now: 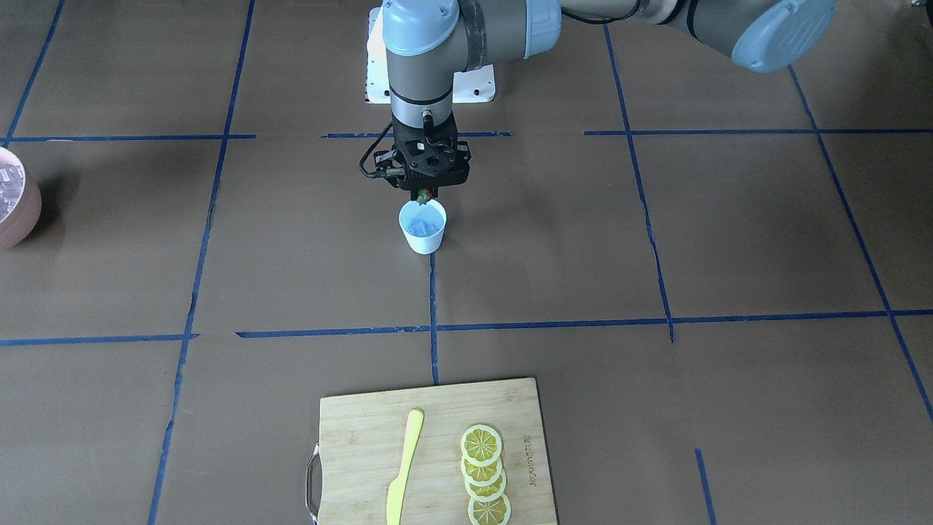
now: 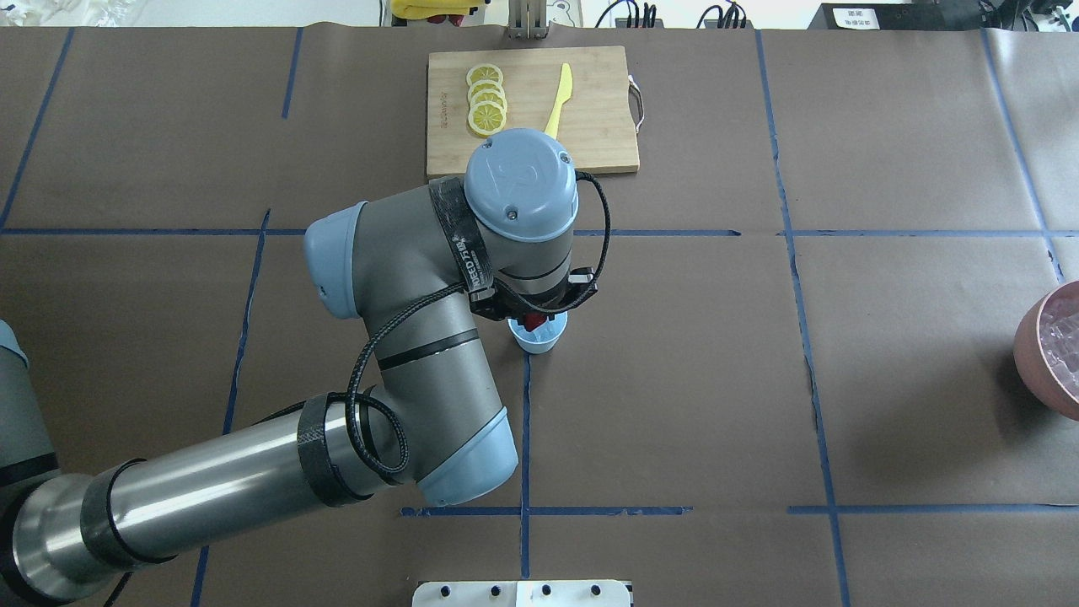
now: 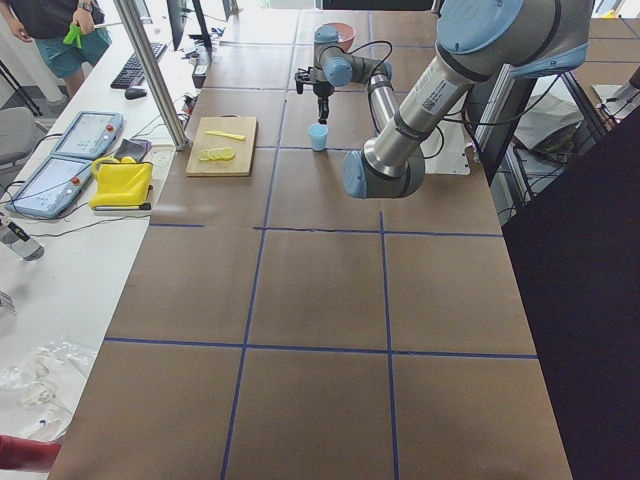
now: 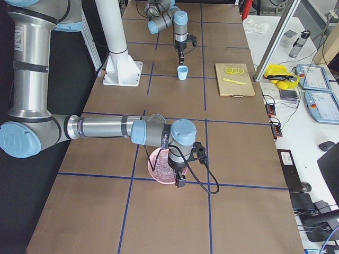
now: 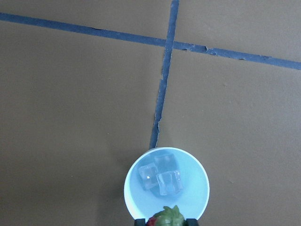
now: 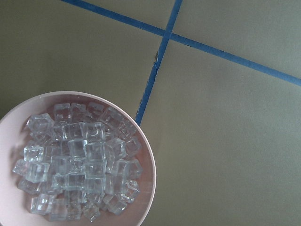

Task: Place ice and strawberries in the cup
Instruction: 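Open the left gripper to drop the strawberry into the cup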

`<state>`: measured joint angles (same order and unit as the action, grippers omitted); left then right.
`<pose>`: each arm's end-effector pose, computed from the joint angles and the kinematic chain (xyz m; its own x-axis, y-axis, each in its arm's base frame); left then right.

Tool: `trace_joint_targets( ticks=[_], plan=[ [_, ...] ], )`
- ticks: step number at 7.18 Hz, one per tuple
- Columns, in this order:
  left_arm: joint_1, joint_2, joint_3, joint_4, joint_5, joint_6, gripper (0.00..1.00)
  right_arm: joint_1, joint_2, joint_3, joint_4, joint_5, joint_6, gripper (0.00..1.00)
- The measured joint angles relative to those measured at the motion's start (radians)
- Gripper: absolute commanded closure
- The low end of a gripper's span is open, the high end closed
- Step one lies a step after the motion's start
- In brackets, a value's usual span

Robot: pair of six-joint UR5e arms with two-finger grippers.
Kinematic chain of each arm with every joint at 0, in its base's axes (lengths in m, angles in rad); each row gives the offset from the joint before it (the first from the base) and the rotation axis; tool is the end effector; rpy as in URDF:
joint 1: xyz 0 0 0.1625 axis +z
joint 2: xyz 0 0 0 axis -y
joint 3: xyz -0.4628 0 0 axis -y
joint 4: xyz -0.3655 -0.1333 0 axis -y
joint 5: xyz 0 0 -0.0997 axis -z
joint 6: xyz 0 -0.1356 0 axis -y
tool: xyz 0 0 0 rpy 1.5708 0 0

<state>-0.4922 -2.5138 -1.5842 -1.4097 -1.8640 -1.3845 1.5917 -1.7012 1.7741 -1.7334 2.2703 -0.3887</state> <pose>0.6145 -0.4363 0.1554 0.6564 -0.1508 -0.7392 0.1516 0.9862 -0.0666 0.0542 -0.3933 0.7070 0.7147 -0.3092 0.6274 0.2702 0.9494 0.1601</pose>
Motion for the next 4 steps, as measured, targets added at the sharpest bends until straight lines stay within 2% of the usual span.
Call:
trace_joint_targets(
  ticks=[1, 2, 4],
  plan=[
    [0.000, 0.000, -0.001, 0.000, -0.001, 0.003, 0.26, 0.000, 0.000, 0.000, 0.000, 0.000, 0.000, 0.00],
    [0.000, 0.000, -0.001, 0.000, -0.002, 0.006, 0.00, 0.000, 0.000, 0.000, 0.000, 0.000, 0.000, 0.00],
    [0.000, 0.002, -0.006, 0.000, -0.002, 0.013, 0.00, -0.001, 0.000, 0.000, 0.000, 0.000, -0.001, 0.00]
  ],
)
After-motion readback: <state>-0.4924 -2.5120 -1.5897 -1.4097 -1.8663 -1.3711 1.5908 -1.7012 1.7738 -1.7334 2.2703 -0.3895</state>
